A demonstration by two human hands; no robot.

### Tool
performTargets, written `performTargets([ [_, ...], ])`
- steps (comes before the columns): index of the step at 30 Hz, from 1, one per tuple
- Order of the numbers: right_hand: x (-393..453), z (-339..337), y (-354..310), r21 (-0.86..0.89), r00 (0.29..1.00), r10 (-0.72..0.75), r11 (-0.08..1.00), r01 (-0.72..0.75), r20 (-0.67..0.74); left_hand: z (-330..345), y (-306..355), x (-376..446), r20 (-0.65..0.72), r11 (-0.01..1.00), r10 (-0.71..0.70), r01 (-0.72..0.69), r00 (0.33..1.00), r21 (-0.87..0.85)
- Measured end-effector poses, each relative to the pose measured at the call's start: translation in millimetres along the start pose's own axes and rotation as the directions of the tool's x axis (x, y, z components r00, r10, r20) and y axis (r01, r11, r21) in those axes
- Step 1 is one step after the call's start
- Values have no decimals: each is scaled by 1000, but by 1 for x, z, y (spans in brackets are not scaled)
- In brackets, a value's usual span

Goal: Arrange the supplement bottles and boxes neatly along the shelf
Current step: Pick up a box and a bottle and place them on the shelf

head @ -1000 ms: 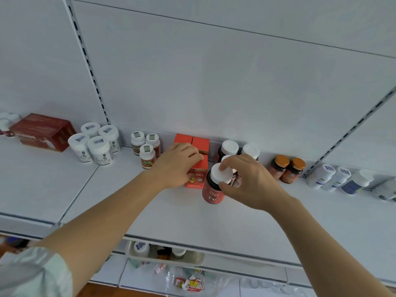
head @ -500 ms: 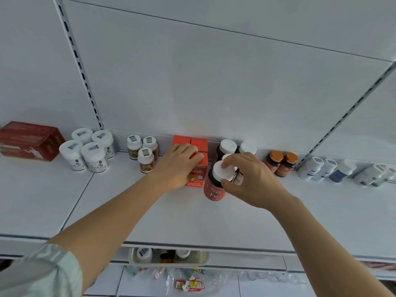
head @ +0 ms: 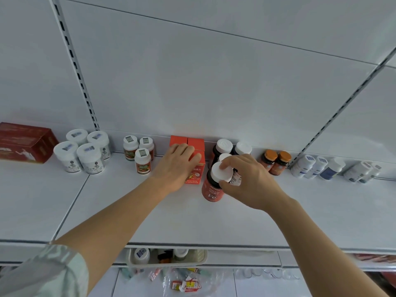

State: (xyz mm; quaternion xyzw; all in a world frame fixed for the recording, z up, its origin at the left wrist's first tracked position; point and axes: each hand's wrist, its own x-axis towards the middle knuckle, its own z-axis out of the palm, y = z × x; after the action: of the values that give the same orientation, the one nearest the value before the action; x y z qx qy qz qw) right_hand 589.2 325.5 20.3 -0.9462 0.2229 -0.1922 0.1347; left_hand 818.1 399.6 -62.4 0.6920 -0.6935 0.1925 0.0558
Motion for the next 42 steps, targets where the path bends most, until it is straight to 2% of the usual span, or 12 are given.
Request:
performTargets([
  [5, -2, -3, 3, 14, 1000, -18, 1000, 18, 3, 0, 0, -2, 24, 998, -50, 50, 998, -33],
  [10, 3, -9, 12, 21, 997, -81, 996, 82, -5, -15, 2, -2, -5, 978, -141, 139, 990, -155],
  [15, 16, -19, 16, 77, 994, -107, 991, 106, 11, -44, 2, -4, -48, 915, -286, 258, 957, -310],
  [18, 24, -13, 13, 139, 988, -150, 979, 146, 20, -55, -1, -21, -88, 892, -348, 301, 933, -337],
  [22, 38, 4, -6, 186, 977, -213, 961, 206, 17, -68, -8, -57, -66, 864, -423, 380, 904, -332],
  [27, 56, 25, -60, 203, 947, -321, 928, 313, 7, -92, -29, -118, -106, 860, -478, 440, 872, -257],
  [32, 76, 49, -139, 241, 916, -402, 888, 391, -3, -120, -70, -194, -79, 819, -567, 551, 820, -160],
  [42, 95, 140, -322, 310, 894, -448, 848, 430, -16, -164, -158, -362, 16, 638, -768, 767, 640, -67],
])
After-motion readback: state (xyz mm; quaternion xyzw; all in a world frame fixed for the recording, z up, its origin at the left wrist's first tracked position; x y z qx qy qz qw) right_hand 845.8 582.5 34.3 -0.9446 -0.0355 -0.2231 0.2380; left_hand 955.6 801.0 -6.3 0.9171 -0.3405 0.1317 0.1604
